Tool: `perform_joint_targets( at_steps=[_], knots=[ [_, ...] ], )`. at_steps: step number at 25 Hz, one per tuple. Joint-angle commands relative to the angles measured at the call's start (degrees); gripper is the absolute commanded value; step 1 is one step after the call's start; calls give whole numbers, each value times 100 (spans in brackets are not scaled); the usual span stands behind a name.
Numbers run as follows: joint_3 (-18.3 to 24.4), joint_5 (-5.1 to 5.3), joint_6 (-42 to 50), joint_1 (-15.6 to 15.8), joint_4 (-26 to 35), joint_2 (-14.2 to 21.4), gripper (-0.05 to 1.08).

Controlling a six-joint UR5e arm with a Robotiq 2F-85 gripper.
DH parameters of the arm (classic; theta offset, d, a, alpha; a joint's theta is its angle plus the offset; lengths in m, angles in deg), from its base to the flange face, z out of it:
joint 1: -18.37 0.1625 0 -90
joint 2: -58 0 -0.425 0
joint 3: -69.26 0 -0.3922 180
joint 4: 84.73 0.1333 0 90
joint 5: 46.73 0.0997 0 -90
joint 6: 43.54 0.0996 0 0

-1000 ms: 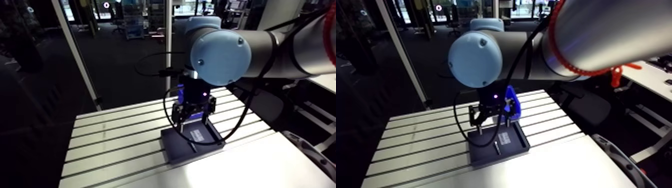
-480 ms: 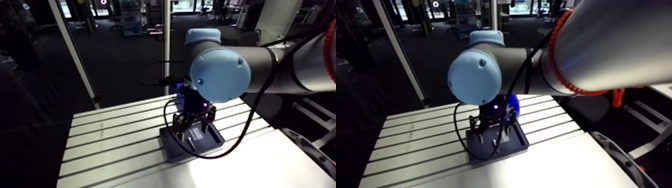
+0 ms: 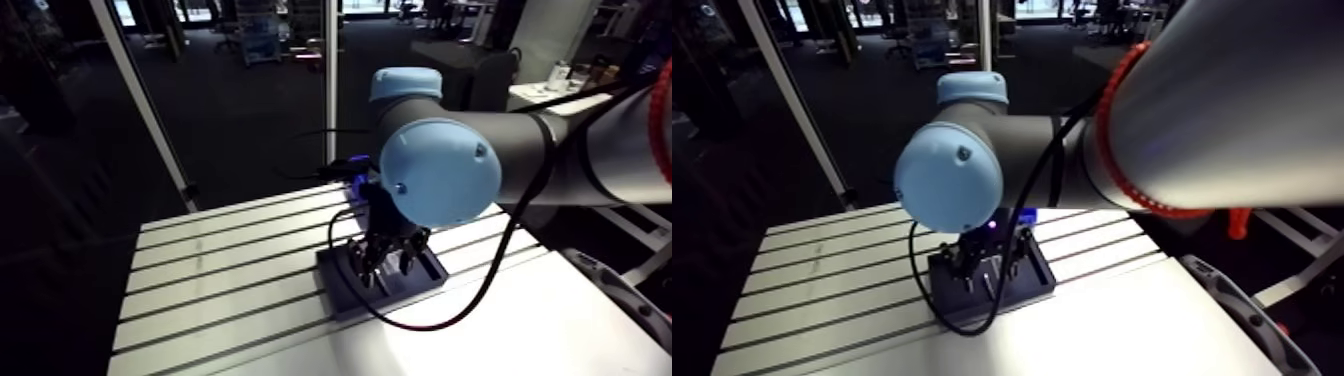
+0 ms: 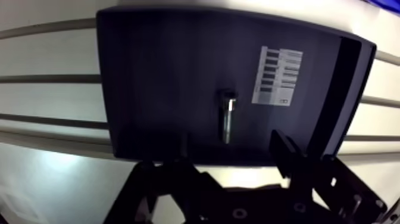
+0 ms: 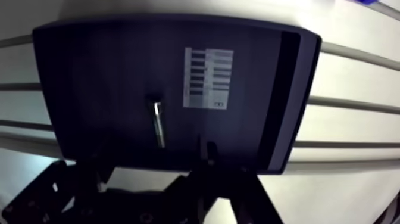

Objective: Pick up the M10 bolt from the tray and put it into the blue bin.

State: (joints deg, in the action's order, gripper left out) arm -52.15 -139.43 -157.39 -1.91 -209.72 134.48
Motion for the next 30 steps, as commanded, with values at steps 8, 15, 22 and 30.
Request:
perform_joint_targets(
  at_steps=[8, 15, 22, 30],
  knots=[
    [-10, -7, 7, -3, -171, -164, 37],
    [-19, -7, -2, -3, -276, -226, 44],
    [-19, -7, -2, -3, -276, -226, 50],
    [-19, -7, -2, 6, -268, -208, 57]
  ],
)
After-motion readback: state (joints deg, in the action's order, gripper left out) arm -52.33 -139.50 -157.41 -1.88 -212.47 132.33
